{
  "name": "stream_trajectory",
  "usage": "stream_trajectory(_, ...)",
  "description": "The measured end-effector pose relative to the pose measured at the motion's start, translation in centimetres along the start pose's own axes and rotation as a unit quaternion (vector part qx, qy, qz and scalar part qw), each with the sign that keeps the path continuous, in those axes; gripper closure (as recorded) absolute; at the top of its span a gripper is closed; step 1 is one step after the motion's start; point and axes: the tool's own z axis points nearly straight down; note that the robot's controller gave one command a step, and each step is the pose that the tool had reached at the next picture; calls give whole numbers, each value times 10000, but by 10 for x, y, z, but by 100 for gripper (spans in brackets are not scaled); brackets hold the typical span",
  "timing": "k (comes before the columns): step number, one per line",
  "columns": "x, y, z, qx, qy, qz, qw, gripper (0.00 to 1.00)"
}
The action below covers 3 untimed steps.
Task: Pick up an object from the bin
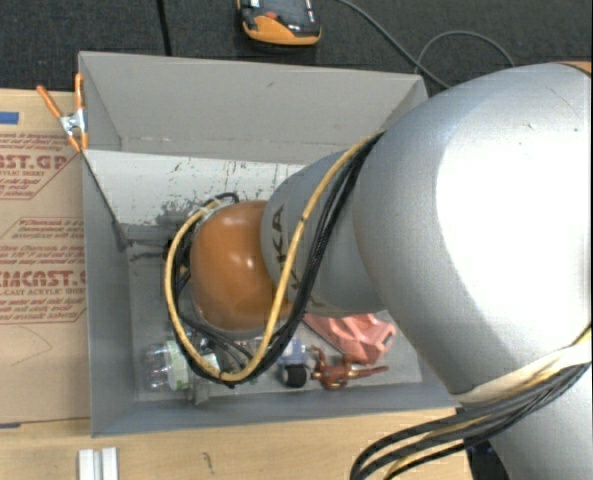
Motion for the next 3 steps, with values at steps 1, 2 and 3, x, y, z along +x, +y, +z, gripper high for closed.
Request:
stream_trajectory(1, 1, -2, -1, 3, 8, 46, 10000, 100)
stream_trajectory(2, 0, 0, -16, 5, 3, -1, 10000, 100)
stream_trajectory(3, 0, -1, -60, 1, -14, 40, 10000, 100)
